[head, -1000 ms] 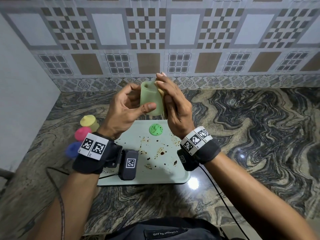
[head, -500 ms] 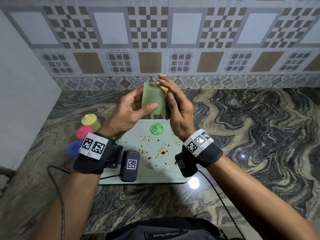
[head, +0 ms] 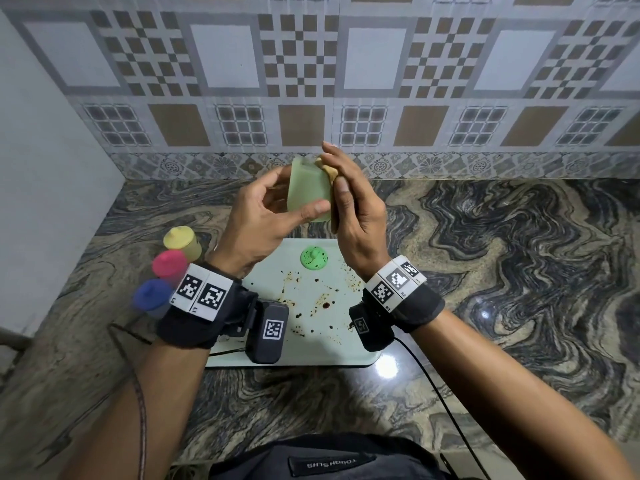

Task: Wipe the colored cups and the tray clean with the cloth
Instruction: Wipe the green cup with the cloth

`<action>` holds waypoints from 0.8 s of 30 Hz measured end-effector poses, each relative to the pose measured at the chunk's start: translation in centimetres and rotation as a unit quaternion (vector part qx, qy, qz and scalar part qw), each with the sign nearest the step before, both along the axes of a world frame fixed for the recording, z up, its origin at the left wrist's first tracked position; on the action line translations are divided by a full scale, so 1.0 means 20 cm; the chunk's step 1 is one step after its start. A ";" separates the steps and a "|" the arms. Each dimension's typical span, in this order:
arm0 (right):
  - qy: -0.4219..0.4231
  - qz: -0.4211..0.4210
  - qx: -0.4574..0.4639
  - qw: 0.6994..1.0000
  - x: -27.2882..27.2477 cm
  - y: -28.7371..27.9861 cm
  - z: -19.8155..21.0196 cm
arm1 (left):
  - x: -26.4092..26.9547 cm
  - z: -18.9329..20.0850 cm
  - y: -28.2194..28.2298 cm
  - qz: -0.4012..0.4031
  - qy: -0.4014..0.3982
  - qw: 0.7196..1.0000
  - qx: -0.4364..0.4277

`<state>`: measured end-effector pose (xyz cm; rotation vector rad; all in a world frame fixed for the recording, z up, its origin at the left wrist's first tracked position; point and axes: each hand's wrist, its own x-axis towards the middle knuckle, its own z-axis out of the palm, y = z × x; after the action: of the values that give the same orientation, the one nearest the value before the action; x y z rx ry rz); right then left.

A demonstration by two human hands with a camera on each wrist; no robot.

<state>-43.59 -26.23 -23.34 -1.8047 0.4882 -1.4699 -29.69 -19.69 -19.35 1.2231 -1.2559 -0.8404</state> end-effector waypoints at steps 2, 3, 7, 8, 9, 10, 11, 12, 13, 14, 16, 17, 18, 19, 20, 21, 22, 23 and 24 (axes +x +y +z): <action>0.001 0.001 -0.005 1.000 0.00 0.00 -0.01 | 0.00 -0.01 0.00 0.035 0.007 0.999 -0.012; -0.002 0.002 -0.003 1.000 0.00 0.00 -0.01 | 0.00 -0.02 -0.01 0.040 0.025 0.999 -0.013; -0.005 0.000 0.011 1.000 -0.01 0.00 -0.03 | 0.03 -0.03 -0.02 -0.008 0.028 0.999 0.021; -0.004 -0.004 0.012 1.000 -0.01 0.00 -0.04 | 0.04 -0.03 -0.03 -0.014 0.007 1.000 0.027; -0.003 -0.007 0.013 1.000 -0.01 0.00 -0.05 | 0.04 -0.03 -0.03 -0.014 -0.015 0.999 0.027; 0.000 -0.010 0.014 1.000 0.00 0.01 -0.05 | 0.03 -0.03 -0.03 -0.004 -0.038 0.999 0.021; 0.004 -0.009 0.014 1.000 0.00 0.01 -0.06 | 0.03 -0.03 -0.03 0.012 -0.060 0.998 0.013; 0.005 -0.007 0.016 1.000 0.00 0.01 -0.06 | 0.03 -0.04 -0.03 0.029 -0.071 0.997 0.005; 0.006 -0.003 0.018 1.000 0.00 0.01 -0.07 | 0.03 -0.05 -0.03 0.038 -0.072 0.997 0.000; 0.005 -0.001 0.022 1.000 0.00 0.01 -0.07 | 0.04 -0.05 -0.03 0.033 -0.057 0.998 0.001; 0.003 0.000 0.030 1.000 -0.01 0.01 -0.08 | 0.04 -0.06 -0.03 -0.001 0.001 1.000 0.022; 0.004 -0.001 0.033 0.999 -0.01 0.01 -0.08 | 0.05 -0.07 -0.03 -0.014 0.025 0.999 0.035; 0.004 -0.001 0.036 0.999 -0.01 0.01 -0.08 | 0.04 -0.08 -0.04 -0.021 0.037 0.998 0.046; 0.004 0.000 0.039 0.999 -0.01 0.01 -0.08 | 0.04 -0.08 -0.04 -0.020 0.033 0.998 0.053; 0.004 -0.001 0.039 0.999 0.00 0.01 -0.09 | 0.03 -0.09 -0.04 -0.016 0.018 0.998 0.054; 0.007 -0.006 0.038 0.999 0.00 0.02 -0.09 | 0.03 -0.09 -0.05 -0.007 -0.006 0.999 0.049; 0.012 -0.012 0.035 0.999 0.00 0.03 -0.10 | 0.02 -0.09 -0.04 0.006 -0.031 0.999 0.042; 0.017 -0.016 0.033 0.999 0.00 0.03 -0.10 | 0.03 -0.09 -0.04 0.018 -0.047 0.998 0.038; 0.019 -0.018 0.032 0.999 0.00 0.03 -0.11 | 0.03 -0.09 -0.05 0.023 -0.051 0.998 0.034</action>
<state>-43.50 -25.57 -25.52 -1.7848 0.5829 -1.4314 -29.08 -20.59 -21.06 1.3593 -1.2849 -0.8022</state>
